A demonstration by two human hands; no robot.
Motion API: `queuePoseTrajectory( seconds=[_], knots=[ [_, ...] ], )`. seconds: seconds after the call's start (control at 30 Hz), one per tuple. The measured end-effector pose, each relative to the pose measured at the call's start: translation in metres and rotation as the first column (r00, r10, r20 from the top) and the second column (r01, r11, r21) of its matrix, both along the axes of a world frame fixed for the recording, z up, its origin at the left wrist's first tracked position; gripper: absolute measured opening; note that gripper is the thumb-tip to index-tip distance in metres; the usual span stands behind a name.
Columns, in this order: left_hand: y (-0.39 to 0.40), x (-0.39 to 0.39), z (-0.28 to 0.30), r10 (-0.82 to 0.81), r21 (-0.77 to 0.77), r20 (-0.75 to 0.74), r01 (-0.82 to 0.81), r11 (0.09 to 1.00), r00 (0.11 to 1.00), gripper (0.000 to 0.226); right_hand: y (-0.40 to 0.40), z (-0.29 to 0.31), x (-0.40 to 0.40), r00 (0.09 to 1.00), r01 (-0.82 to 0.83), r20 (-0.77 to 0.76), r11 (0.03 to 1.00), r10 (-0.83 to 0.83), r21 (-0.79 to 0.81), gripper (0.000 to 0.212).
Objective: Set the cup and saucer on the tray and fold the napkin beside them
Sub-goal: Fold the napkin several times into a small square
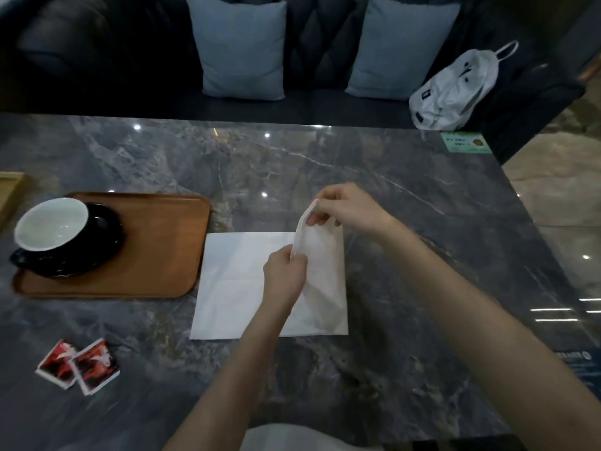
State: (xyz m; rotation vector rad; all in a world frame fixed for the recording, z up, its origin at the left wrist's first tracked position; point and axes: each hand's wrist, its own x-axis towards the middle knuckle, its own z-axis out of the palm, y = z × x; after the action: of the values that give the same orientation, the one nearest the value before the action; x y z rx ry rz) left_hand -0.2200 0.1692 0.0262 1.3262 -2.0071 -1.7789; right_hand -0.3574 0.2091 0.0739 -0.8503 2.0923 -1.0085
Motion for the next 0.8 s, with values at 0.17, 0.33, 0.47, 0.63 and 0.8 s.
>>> queuePoseTrajectory(
  seconds=[0.17,0.33,0.47,0.63,0.8],
  knots=[
    [-0.013,0.044,-0.012,-0.017,0.072,0.074,0.012,0.997,0.997,0.033,-0.021,-0.009,0.011,0.996,-0.083,-0.029,0.996,0.082,-0.042,0.012],
    [-0.015,0.074,-0.024,-0.070,0.033,0.079,0.068,0.997,0.994,0.045,-0.050,-0.017,0.018,0.937,-0.236,-0.254,0.971,0.238,0.039,0.013],
    [-0.018,0.094,-0.033,0.089,-0.017,0.049,-0.088,0.996,0.995,0.032,-0.077,-0.030,0.026,0.857,-0.311,-0.401,0.945,0.323,0.097,0.019],
    [-0.023,0.120,-0.035,0.234,-0.124,0.022,-0.229,0.965,0.972,0.039,-0.118,-0.064,0.038,0.880,-0.380,-0.280,0.922,0.384,0.069,0.020],
    [-0.031,0.133,-0.048,0.314,-0.219,0.112,-0.285,0.933,0.943,0.032,-0.142,-0.098,0.054,0.897,-0.385,-0.175,0.911,0.407,0.144,0.018]
  ],
)
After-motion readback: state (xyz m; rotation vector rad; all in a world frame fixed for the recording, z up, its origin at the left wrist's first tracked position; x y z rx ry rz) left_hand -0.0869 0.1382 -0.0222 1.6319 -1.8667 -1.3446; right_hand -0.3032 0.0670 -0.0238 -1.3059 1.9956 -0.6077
